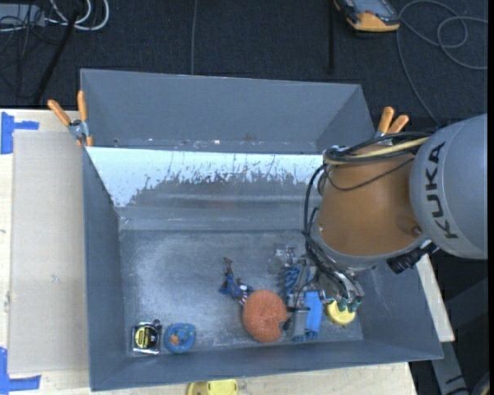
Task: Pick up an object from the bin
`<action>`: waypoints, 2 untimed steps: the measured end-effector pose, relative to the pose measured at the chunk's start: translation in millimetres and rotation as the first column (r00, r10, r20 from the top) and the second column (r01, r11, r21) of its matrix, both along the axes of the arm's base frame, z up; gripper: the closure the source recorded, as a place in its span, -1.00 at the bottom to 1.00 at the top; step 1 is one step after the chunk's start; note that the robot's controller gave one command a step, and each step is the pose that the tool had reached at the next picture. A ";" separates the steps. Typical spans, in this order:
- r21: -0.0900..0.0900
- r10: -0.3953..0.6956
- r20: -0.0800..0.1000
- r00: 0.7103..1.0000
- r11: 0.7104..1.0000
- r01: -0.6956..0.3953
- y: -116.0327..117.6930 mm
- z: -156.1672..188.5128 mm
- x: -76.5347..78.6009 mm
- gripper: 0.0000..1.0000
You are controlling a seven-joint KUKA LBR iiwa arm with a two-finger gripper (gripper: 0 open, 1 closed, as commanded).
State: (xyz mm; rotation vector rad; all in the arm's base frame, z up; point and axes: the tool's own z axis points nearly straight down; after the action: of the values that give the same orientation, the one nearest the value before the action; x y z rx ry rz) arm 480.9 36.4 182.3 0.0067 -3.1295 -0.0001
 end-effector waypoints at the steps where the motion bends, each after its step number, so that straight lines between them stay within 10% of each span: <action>1: 0.000 -0.002 0.008 1.000 1.000 0.002 -0.3 4.2 1.6 -1.00; 2: 0.001 -0.104 0.012 0.994 0.995 0.104 0.5 -70.5 0.6 -1.00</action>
Offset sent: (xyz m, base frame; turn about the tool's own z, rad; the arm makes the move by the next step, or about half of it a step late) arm -0.0010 0.0007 -0.1123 0.1577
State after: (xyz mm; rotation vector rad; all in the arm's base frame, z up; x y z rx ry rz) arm 481.5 37.0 111.8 -0.1573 -3.1375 -0.0015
